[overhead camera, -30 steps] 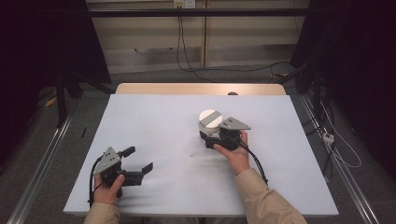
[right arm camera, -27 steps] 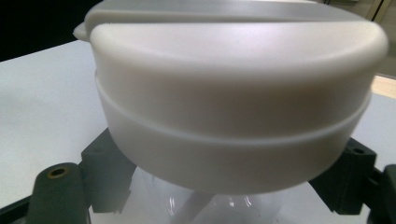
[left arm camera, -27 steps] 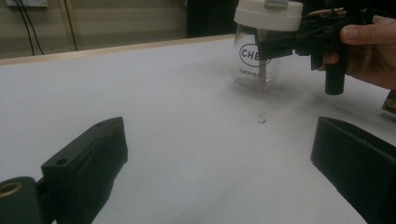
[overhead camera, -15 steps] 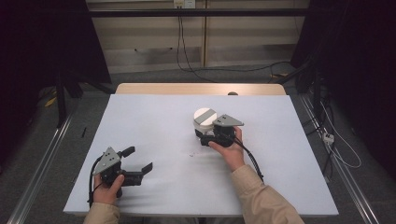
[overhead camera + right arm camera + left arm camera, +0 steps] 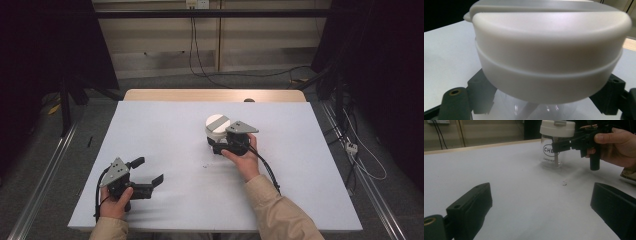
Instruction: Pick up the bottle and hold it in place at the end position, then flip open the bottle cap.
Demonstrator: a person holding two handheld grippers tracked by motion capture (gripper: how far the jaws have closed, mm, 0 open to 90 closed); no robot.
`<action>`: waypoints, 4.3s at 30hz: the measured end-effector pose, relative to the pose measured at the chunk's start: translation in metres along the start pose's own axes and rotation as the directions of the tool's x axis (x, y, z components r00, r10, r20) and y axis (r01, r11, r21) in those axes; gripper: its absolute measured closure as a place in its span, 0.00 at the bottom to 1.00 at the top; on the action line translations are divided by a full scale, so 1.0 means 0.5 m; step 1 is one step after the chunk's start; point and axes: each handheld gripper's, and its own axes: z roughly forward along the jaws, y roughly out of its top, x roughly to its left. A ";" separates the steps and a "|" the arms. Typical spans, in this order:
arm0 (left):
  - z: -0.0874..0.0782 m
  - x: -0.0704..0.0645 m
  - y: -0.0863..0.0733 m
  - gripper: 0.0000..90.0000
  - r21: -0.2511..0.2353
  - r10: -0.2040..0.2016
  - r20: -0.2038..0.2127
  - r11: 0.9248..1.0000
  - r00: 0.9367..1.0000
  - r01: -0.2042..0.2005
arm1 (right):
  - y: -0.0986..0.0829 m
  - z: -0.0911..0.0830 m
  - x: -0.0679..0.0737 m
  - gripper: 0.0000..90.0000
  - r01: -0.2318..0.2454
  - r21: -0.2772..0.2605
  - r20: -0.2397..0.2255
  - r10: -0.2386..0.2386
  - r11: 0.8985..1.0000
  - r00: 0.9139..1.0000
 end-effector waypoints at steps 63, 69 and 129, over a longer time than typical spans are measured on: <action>0.105 -0.016 0.054 0.06 0.025 -0.033 0.008 0.999 0.999 0.033 | -0.007 0.009 0.001 0.21 0.051 0.013 -0.035 -0.050 0.999 0.998; 0.123 -0.023 0.064 0.06 0.027 -0.029 0.034 0.999 0.999 0.028 | -0.007 0.009 0.001 0.21 0.052 0.014 -0.035 -0.051 0.999 0.998; 0.255 -0.054 0.135 0.95 0.170 -0.005 0.111 0.985 0.994 -0.014 | -0.009 0.011 -0.001 0.21 0.048 0.015 -0.042 -0.047 0.999 0.998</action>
